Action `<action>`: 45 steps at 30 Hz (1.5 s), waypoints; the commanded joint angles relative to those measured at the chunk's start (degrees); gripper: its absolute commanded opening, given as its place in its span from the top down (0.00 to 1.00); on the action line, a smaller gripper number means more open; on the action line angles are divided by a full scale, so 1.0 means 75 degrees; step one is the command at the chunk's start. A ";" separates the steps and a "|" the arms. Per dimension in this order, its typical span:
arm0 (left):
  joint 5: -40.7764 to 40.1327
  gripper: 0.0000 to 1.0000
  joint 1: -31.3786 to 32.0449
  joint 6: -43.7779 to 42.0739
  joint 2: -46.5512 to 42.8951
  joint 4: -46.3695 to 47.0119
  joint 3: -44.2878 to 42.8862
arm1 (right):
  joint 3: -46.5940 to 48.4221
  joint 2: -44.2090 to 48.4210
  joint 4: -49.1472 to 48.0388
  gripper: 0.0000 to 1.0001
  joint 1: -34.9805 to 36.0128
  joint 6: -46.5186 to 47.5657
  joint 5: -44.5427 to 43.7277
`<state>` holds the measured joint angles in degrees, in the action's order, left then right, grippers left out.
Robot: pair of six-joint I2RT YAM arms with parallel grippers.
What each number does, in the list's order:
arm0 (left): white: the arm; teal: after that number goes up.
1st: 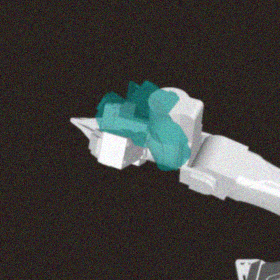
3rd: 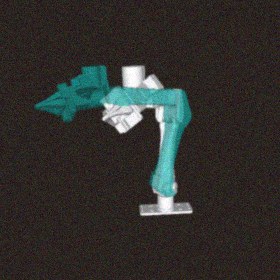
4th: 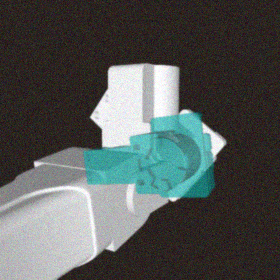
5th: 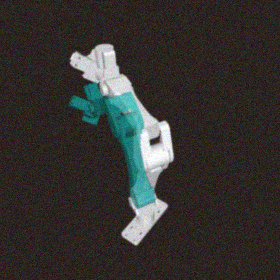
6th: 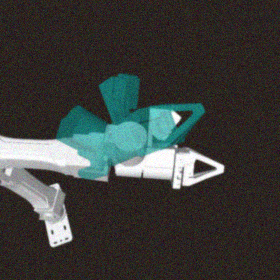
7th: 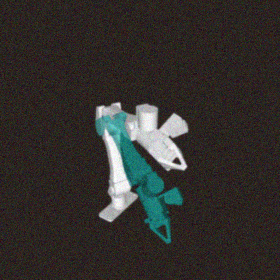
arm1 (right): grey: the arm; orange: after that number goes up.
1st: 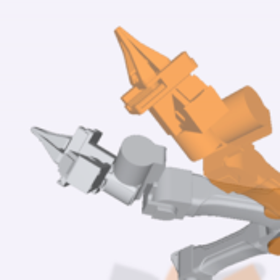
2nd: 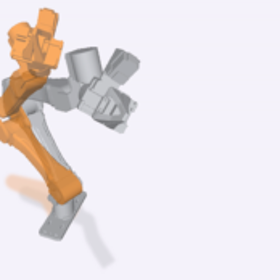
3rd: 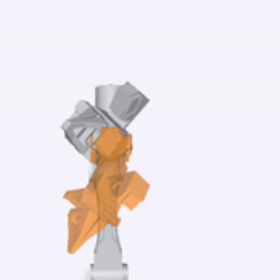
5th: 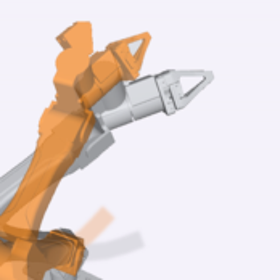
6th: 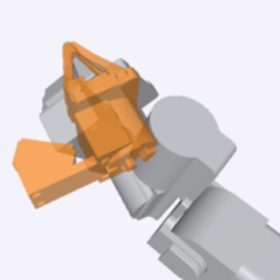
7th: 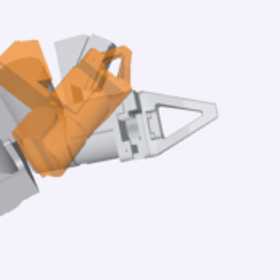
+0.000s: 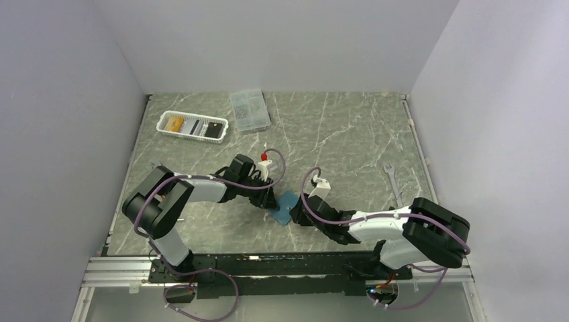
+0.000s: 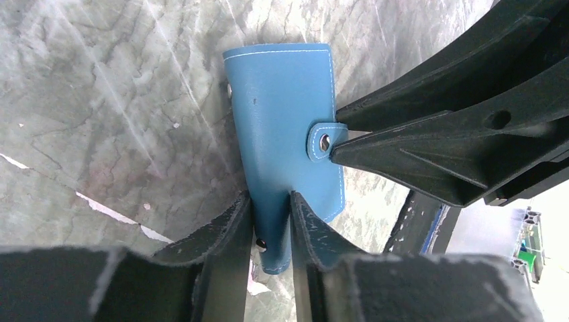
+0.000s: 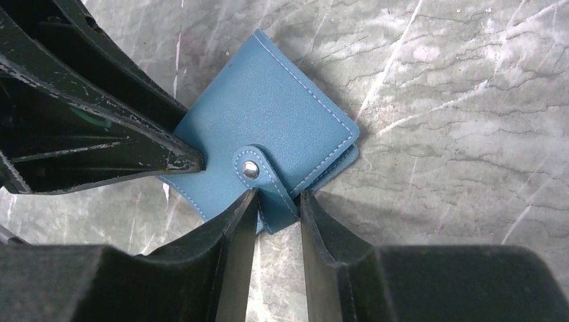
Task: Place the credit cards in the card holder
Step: Pick up the card holder from the center of the board, then open the card holder.
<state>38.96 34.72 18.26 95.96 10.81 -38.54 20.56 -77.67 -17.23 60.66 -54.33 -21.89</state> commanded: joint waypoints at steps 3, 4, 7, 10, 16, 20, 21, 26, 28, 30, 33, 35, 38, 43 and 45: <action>0.0406 0.69 0.0056 -0.0031 0.0291 -0.0227 0.0073 | -0.0338 -0.0215 0.0646 0.67 -0.0058 0.0088 -0.0058; 0.0467 0.68 0.0056 0.0029 0.0338 -0.0199 0.0066 | -0.0278 -0.0225 0.0643 0.67 -0.0065 0.0170 -0.0048; 0.0546 0.67 0.0057 0.0156 0.0376 -0.0098 0.0018 | -0.0035 -0.0238 0.0665 0.66 -0.0109 0.0429 0.0023; 0.0885 0.82 0.0027 0.0069 0.0416 -0.0240 -0.0222 | 0.0202 -0.0172 0.0778 0.62 -0.0233 0.0717 0.0224; 0.1530 1.00 -0.0840 -0.0280 0.0032 -0.1115 -0.1195 | 0.1266 0.1099 0.2588 0.24 -0.0489 0.1623 -0.0047; 0.0768 1.00 -0.1134 0.0074 -0.0750 -0.1652 -0.1626 | 0.2273 0.1809 0.3679 0.16 -0.0688 0.2494 -0.0704; 0.0626 1.00 -0.1138 0.0108 -0.0772 -0.2029 -0.1935 | 0.2531 0.1874 0.3868 0.16 -0.0769 0.2683 -0.0845; -0.0156 1.00 -0.1149 0.0387 -0.1080 -0.3235 -0.2786 | 0.3996 0.1559 0.4563 0.23 -0.0938 0.3242 -0.0973; -0.0674 1.00 -0.1049 0.0265 -0.1069 -0.4335 -0.3303 | 0.4755 0.1138 0.4919 0.28 -0.0943 0.3303 -0.0879; -0.1131 1.00 -0.0932 0.0058 -0.1107 -0.5231 -0.3694 | 0.5311 0.0726 0.5214 0.36 -0.0929 0.3272 -0.0843; -0.1252 1.00 -0.0909 0.0178 -0.1775 -0.4958 -0.3220 | 0.5733 0.0384 0.5258 0.42 -0.0919 0.3307 -0.0547; -0.1116 1.00 -0.0906 0.0339 -0.2051 -0.4865 -0.3029 | 0.5736 0.0340 0.5066 0.43 -0.0856 0.3324 -0.0447; -0.0941 1.00 -0.0916 0.0467 -0.2166 -0.4852 -0.3020 | 0.5665 0.0318 0.4825 0.41 -0.0772 0.3262 -0.0469; -0.0945 1.00 -0.0916 0.0578 -0.2200 -0.4888 -0.3108 | 0.5683 0.0120 0.4735 0.39 -0.0538 0.3072 -0.0538; -0.0946 1.00 -0.0918 0.0627 -0.2184 -0.4862 -0.3130 | 0.5637 0.0011 0.4592 0.37 -0.0397 0.3007 -0.0538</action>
<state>31.62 27.68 21.04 80.99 -25.82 -61.08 61.78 -76.38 19.27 55.86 -31.14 -25.58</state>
